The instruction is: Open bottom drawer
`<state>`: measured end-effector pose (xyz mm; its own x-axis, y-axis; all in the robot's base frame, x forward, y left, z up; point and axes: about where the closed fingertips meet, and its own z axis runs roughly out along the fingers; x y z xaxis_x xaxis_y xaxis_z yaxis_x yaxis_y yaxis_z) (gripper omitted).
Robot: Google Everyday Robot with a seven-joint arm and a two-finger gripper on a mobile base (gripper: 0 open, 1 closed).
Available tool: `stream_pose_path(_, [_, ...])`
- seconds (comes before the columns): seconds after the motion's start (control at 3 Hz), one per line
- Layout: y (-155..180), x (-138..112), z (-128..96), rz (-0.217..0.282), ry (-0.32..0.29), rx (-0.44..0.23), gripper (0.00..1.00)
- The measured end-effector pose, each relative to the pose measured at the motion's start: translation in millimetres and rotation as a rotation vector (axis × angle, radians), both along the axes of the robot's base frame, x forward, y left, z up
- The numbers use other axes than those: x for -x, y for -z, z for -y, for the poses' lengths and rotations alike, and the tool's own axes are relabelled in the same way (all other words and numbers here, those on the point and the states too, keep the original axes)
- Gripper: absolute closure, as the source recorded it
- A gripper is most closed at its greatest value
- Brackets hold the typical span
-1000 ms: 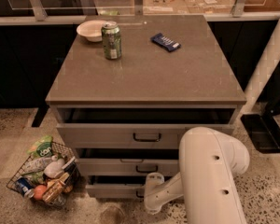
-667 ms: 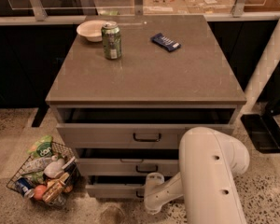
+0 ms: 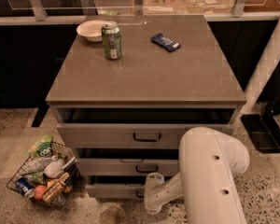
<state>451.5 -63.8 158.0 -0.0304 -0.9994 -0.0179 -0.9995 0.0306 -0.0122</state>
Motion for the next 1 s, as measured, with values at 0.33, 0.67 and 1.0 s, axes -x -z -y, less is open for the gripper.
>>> stream_pose_path(0.33, [0.0,0.1,0.0,0.000,0.000,0.000,0.30])
stream_pose_path(0.67, [0.0,0.1,0.0,0.000,0.000,0.000,0.06])
stream_pose_path(1.0, [0.1,0.2,0.0,0.000,0.000,0.000,0.00])
